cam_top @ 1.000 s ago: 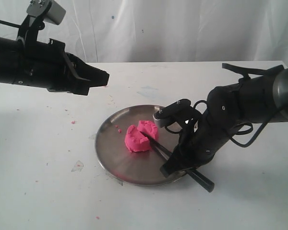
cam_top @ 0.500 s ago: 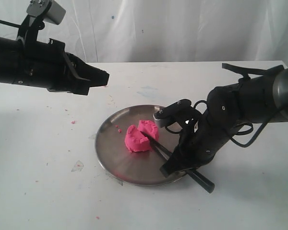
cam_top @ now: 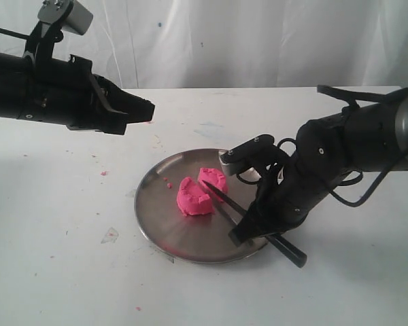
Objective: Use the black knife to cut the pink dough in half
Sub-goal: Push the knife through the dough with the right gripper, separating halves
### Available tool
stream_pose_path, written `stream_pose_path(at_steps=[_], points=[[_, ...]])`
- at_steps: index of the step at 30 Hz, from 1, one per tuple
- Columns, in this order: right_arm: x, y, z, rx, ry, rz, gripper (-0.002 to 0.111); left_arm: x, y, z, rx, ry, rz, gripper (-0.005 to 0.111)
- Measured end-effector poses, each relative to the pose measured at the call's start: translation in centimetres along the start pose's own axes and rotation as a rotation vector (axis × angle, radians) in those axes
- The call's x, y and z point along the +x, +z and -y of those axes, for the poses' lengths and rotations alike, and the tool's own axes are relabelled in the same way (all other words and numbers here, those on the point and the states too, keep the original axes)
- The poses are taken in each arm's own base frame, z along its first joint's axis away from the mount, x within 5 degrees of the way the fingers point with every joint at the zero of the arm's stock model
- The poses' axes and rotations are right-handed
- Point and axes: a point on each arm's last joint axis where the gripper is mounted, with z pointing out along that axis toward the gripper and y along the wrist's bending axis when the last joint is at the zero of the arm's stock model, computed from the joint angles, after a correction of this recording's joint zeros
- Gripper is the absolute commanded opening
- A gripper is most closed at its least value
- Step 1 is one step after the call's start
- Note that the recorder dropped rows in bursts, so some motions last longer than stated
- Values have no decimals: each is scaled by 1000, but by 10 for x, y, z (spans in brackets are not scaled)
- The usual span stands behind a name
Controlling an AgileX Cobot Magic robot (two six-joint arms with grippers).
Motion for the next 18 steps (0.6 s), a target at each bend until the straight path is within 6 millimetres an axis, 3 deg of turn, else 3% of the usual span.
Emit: stream_pose_path(at_steps=[18], points=[[-1, -6, -12, -126, 24, 18, 0, 0, 0, 0, 0, 0, 0, 0]])
